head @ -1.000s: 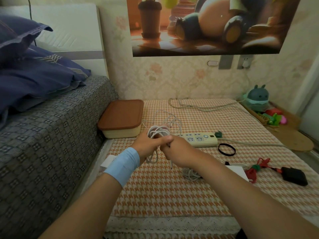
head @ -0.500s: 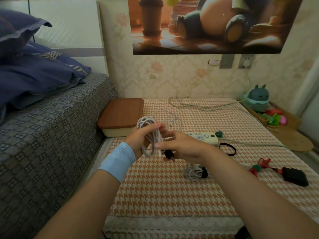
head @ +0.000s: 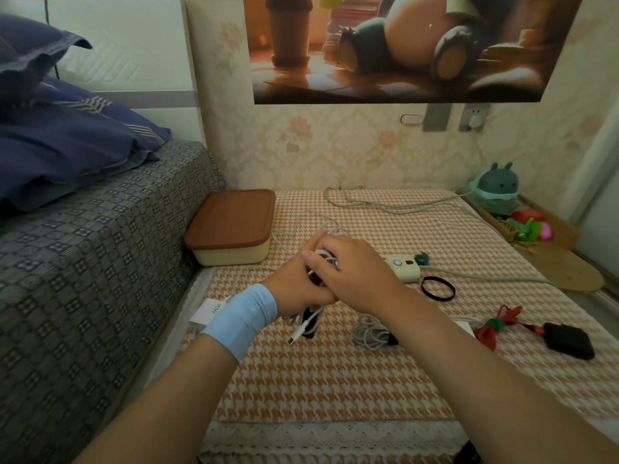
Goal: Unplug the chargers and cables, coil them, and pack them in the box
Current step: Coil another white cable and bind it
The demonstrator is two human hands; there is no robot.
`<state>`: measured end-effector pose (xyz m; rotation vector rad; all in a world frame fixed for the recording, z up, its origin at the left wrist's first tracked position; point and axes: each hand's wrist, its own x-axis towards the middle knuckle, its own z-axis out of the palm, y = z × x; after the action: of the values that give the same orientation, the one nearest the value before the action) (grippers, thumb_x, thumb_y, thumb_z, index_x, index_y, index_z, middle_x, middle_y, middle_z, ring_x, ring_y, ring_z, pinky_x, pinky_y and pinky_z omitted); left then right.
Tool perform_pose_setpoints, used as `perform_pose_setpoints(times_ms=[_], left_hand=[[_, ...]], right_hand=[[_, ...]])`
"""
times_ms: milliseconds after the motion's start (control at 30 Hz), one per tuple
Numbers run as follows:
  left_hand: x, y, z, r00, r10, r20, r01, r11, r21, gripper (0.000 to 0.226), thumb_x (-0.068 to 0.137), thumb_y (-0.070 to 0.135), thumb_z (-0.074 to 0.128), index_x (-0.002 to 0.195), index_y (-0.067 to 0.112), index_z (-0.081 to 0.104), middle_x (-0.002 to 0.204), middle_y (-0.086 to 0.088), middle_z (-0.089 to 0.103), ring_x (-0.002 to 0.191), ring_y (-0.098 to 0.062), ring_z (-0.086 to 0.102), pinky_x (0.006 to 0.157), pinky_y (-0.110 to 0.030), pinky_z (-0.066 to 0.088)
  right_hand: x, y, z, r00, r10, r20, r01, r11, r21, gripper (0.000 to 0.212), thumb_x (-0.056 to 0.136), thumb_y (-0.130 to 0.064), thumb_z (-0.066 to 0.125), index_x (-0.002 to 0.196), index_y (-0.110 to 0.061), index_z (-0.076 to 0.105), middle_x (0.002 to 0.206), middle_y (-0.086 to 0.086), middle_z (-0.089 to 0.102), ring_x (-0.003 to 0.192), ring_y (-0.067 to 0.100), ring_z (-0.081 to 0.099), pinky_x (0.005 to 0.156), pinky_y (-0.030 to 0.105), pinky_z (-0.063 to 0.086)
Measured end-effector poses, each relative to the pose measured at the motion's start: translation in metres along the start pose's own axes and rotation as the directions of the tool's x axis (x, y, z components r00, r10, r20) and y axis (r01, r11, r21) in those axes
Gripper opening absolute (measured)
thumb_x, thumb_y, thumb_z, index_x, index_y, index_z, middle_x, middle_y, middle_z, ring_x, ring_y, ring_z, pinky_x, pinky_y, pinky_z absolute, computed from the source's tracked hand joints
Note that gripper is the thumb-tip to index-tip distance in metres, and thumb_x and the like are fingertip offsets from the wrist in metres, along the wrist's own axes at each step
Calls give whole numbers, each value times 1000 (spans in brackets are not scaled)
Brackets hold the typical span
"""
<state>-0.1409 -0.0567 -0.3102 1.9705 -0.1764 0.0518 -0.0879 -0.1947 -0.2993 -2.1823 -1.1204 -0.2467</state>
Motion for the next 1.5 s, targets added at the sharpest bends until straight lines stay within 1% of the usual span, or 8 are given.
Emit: perform_pose_setpoints(times_ms=[300,400,533,767,900,1133,1367,1500], left_hand=[[5,-6,-6,994,-85,67,77,991,105,125,75,11,82,154,28,-14,124,3,63,114,-12,61,94,-34,54],[4,-6,-8,996,-79,27,71,970,233,117,61,34,89,152,35,16,134,10,55,123,-12,54,98,-37,50],[-1,3,-1,986,-164,-4,151,899,411,49,68,35,83,108,19,59,90,4,64,76,-12,60,65,-28,50],[2,3,16,983,-185,6,181,968,171,20,80,21,67,85,3,60,70,-13,57,65,-22,53,66,-38,46],[0,1,11,960,-178,218,248,900,-359,12,84,10,60,93,4,56,61,-4,46,60,-20,50,98,-53,50],[-3,-1,9,776,-165,608,499,751,-433,22,91,22,55,71,15,53,58,2,45,58,-17,40,102,-47,26],[4,-2,0,876,-372,305,436,883,-174,32,95,37,56,114,14,67,116,-6,69,107,-24,63,99,-43,49],[5,8,-7,939,-339,50,319,919,233,35,90,41,64,119,21,66,110,7,63,101,-12,57,89,-28,46]], right_hand=[[3,-4,1,1000,8,0,-8,992,-127,51,106,-43,41,71,-10,58,57,5,52,49,16,46,51,37,40],[3,-4,-3,994,103,-38,-107,990,-96,53,106,-40,43,59,-15,43,51,2,38,44,16,34,47,32,29],[4,1,-6,968,238,-76,-242,969,-49,56,106,-42,44,59,-13,32,52,2,28,46,16,24,48,34,20],[-4,10,-12,974,186,-126,-186,983,16,44,105,-43,46,71,-15,52,56,-3,43,47,10,35,50,29,28],[-10,14,-19,1000,-24,14,24,999,46,35,102,-50,45,124,-29,62,117,-16,64,104,2,59,86,21,45],[0,17,-13,998,63,27,-67,979,194,53,100,-24,56,50,-21,39,46,-5,32,45,10,27,50,30,23],[6,27,-13,970,232,74,-241,956,166,47,95,-17,54,51,-11,39,49,9,32,45,17,19,42,19,20],[7,32,-11,946,314,86,-324,932,160,42,97,-16,51,58,-7,37,55,13,29,47,19,16,44,12,28]])
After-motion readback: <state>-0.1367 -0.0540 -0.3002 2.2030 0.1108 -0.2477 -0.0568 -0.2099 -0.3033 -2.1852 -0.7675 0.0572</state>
